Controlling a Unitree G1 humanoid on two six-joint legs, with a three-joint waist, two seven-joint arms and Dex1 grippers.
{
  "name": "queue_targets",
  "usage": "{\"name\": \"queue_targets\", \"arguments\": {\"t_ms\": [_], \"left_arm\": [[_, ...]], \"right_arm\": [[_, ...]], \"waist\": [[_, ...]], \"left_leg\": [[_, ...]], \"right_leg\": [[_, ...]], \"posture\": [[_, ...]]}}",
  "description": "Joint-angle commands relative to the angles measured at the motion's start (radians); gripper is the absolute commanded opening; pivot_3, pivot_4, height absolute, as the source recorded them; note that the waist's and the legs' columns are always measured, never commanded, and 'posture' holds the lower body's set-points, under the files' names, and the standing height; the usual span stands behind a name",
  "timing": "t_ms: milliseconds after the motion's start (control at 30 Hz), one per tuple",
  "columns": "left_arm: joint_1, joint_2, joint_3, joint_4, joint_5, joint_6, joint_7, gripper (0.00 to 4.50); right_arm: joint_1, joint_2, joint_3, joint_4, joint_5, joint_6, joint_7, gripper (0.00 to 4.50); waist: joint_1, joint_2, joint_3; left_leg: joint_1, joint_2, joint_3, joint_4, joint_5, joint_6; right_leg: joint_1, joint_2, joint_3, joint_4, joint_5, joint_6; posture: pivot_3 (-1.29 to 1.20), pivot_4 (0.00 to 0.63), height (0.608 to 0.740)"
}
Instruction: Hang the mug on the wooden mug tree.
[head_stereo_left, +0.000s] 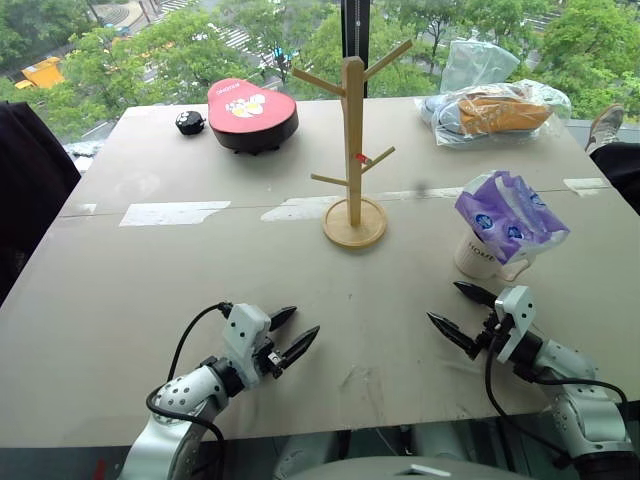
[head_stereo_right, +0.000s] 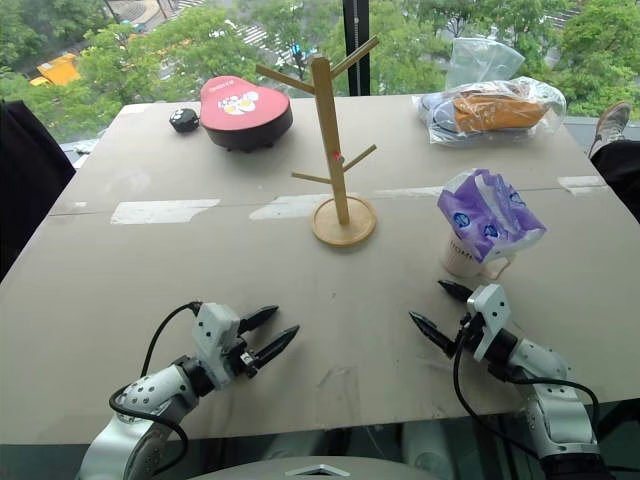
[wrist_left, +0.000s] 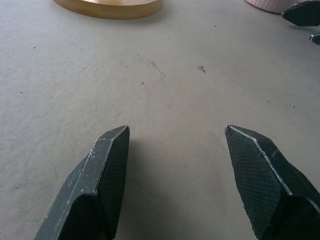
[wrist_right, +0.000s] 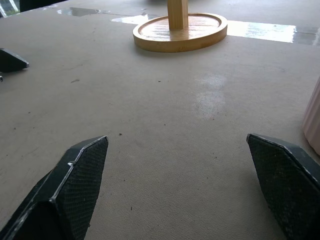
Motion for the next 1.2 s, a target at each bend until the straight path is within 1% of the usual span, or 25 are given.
{"name": "queue_targets", "arguments": {"t_ms": [33, 300, 367, 433, 500, 567, 633, 667, 733, 800, 900, 1000, 1067, 1200], "left_arm": [[0.023, 0.004, -0.02, 0.03, 0.001, 0.025, -0.014, 3.14], [0.024, 0.026, -0.025, 0.024, -0.002, 0.02, -0.048, 3.14], [0.008, 0.05, -0.035, 0.001, -0.012, 0.033, -0.08, 3.14], [-0.016, 0.075, -0.045, -0.024, -0.018, 0.054, -0.098, 3.14], [-0.045, 0.093, -0.047, -0.052, -0.041, 0.084, -0.114, 3.14], [-0.079, 0.109, -0.042, -0.091, -0.081, 0.119, -0.136, 3.14], [-0.117, 0.129, -0.036, -0.141, -0.133, 0.164, -0.16, 3.14], [-0.139, 0.137, -0.031, -0.163, -0.157, 0.186, -0.167, 3.14], [-0.199, 0.155, -0.02, -0.207, -0.213, 0.241, -0.174, 3.14], [-0.283, 0.168, -0.011, -0.241, -0.275, 0.295, -0.171, 3.14], [-0.385, 0.176, -0.004, -0.27, -0.337, 0.351, -0.165, 3.14], [-0.464, 0.181, -0.001, -0.291, -0.388, 0.395, -0.158, 3.14], [-0.505, 0.181, -0.003, -0.294, -0.406, 0.414, -0.154, 3.14], [-0.613, 0.167, -0.01, -0.275, -0.431, 0.435, -0.147, 3.14]], "right_arm": [[0.013, -0.001, 0.003, 0.023, -0.007, 0.014, -0.007, 4.49], [0.028, -0.008, 0.019, -0.014, -0.02, 0.006, -0.001, 4.49], [0.016, -0.012, 0.041, -0.108, -0.024, 0.012, -0.006, 4.49], [-0.019, -0.002, 0.073, -0.234, 0.0, 0.066, -0.031, 4.49], [-0.072, 0.008, 0.096, -0.341, 0.024, 0.132, -0.067, 4.49], [-0.142, 0.016, 0.086, -0.421, 0.051, 0.197, -0.121, 4.49], [-0.214, -0.002, 0.051, -0.48, 0.077, 0.265, -0.162, 4.49], [-0.246, -0.019, 0.028, -0.501, 0.093, 0.3, -0.179, 4.49], [-0.311, -0.073, -0.045, -0.53, 0.137, 0.38, -0.21, 4.49], [-0.354, -0.16, -0.14, -0.545, 0.192, 0.477, -0.223, 4.49], [-0.381, -0.244, -0.239, -0.562, 0.256, 0.577, -0.262, 4.49], [-0.395, -0.292, -0.323, -0.568, 0.291, 0.647, -0.309, 4.49], [-0.392, -0.317, -0.368, -0.567, 0.315, 0.689, -0.33, 4.49], [-0.35, -0.37, -0.461, -0.535, 0.354, 0.8, -0.366, 4.49]], "waist": [[0.0, 0.0, 0.0], [0.0, 0.0, 0.0], [0.0, 0.0, 0.001], [0.0, 0.003, 0.005], [0.0, 0.006, 0.007], [0.0, 0.006, 0.007], [0.002, -0.001, 0.011], [0.005, -0.003, 0.014], [0.009, -0.003, 0.015], [0.016, -0.002, 0.017], [0.021, -0.003, 0.016], [0.015, -0.003, 0.016], [0.012, -0.003, 0.016], [0.013, -0.004, 0.016]], "left_leg": [[0.0, 0.0, 0.0, 0.0, 0.0, 0.0], [0.0, 0.0, 0.0, 0.0, 0.0, -0.001], [0.0, 0.0, 0.0, -0.001, 0.001, -0.001], [-0.002, 0.0, 0.0, -0.002, 0.001, -0.002], [-0.006, 0.0, 0.0, -0.002, 0.002, -0.004], [-0.012, 0.0, 0.0, -0.001, 0.003, -0.005], [-0.016, 0.0, -0.001, 0.0, 0.004, -0.005], [-0.017, 0.0, -0.002, 0.0, 0.006, -0.001], [-0.02, -0.001, -0.005, 0.0, 0.006, -0.001], [-0.02, -0.001, -0.005, 0.0, 0.006, -0.001], [-0.025, -0.002, -0.005, 0.0, 0.006, -0.001], [-0.028, -0.001, -0.004, -0.001, 0.006, -0.001], [-0.033, -0.001, -0.002, 0.0, 0.006, -0.001], [-0.033, -0.001, -0.001, 0.003, 0.006, -0.001]], "right_leg": [[0.0, 0.0, 0.0, 0.0, 0.0, 0.0], [0.0, 0.0, 0.0, 0.0, 0.0, 0.0], [-0.001, 0.0, 0.0, 0.0, 0.0, 0.0], [-0.003, 0.0, 0.0, 0.0, 0.0, -0.001], [-0.007, 0.0, 0.0, 0.001, 0.0, -0.001], [-0.012, 0.0, 0.0, 0.001, 0.002, -0.004], [-0.016, 0.0, -0.001, 0.001, 0.003, -0.005], [-0.018, 0.0, -0.003, 0.001, 0.003, -0.005], [-0.019, 0.0, -0.005, 0.0, 0.003, -0.006], [-0.02, 0.0, -0.005, 0.0, 0.003, -0.006], [-0.024, -0.001, -0.005, -0.002, 0.003, -0.006], [-0.027, 0.0, -0.005, -0.002, 0.003, -0.007], [-0.032, -0.001, -0.004, -0.001, 0.003, -0.007], [-0.032, -0.001, -0.004, 0.001, 0.003, -0.007]], "posture": [[0.0, 0.15, 0.74], [0.0, 0.15, 0.74], [0.0, 0.15, 0.74], [0.0, 0.15, 0.74], [0.0, 0.15, 0.74], [0.0, 0.15, 0.74], [0.0, 0.15, 0.74], [0.0, 0.15, 0.74], [0.0, 0.15, 0.74], [0.0, 0.15, 0.74], [0.0, 0.15, 0.74], [0.0, 0.15, 0.74], [0.0, 0.15, 0.74], [0.0, 0.15, 0.74]]}}
